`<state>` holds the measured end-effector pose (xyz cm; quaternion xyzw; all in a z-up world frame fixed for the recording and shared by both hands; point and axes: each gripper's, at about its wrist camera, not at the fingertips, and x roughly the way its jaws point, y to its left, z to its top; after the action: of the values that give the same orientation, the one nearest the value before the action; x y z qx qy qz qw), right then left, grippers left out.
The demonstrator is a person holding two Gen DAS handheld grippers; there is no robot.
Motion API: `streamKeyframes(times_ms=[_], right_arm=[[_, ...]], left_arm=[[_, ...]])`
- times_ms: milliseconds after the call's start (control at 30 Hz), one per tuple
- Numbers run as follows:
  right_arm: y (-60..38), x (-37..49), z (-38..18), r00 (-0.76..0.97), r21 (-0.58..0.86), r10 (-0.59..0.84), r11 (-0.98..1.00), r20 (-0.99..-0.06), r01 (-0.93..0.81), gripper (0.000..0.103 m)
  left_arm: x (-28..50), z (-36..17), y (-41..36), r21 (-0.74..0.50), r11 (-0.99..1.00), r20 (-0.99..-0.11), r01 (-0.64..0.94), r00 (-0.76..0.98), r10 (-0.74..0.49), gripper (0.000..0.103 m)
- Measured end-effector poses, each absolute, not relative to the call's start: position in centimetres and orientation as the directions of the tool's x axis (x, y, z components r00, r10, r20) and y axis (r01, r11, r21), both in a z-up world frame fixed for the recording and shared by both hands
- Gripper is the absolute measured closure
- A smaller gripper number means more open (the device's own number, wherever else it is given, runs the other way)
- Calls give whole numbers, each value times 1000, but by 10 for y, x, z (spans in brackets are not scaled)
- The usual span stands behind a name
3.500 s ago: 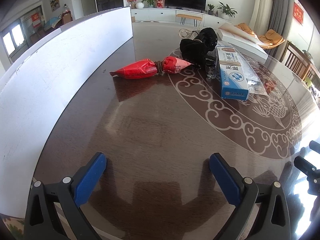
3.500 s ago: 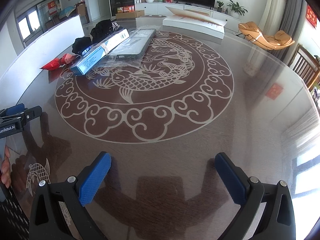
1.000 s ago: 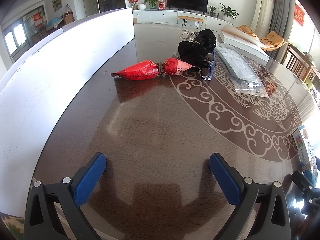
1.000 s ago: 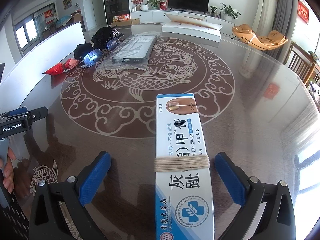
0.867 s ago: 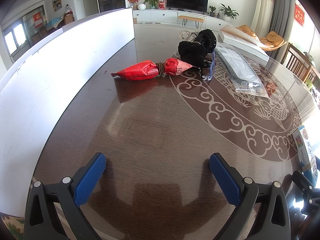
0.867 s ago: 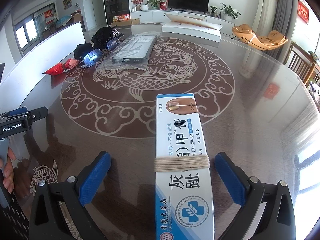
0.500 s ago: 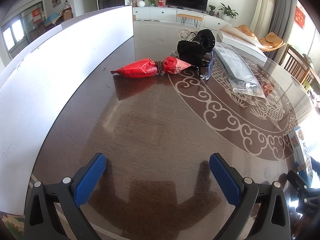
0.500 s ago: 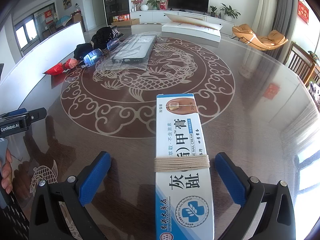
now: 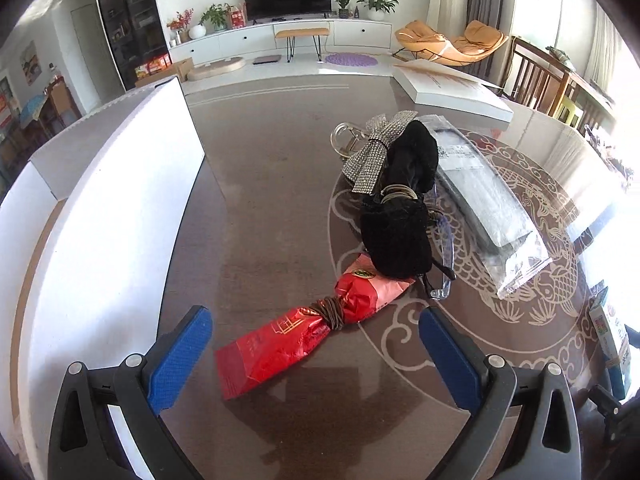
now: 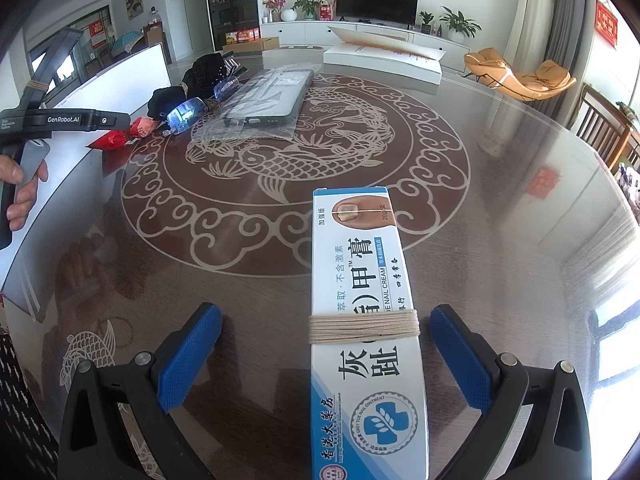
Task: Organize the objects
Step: 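Grasp and lift the red bag with the left gripper while right holds the box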
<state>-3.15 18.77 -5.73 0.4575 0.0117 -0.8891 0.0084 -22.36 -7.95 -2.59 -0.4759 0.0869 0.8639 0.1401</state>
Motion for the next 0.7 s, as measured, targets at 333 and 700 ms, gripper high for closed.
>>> streamKeyframes(times_ms=[333, 700], right_arm=[[188, -32, -57, -581, -13, -4, -1000, -814, 26, 0], [188, -32, -57, -581, -13, -4, -1000, -814, 26, 0]], left_arm=[[-189, -40, -66, -49, -910, -852, -412, -458, 253, 83], [-119, -40, -48, -33, -935, -869, -352, -453, 201, 69]])
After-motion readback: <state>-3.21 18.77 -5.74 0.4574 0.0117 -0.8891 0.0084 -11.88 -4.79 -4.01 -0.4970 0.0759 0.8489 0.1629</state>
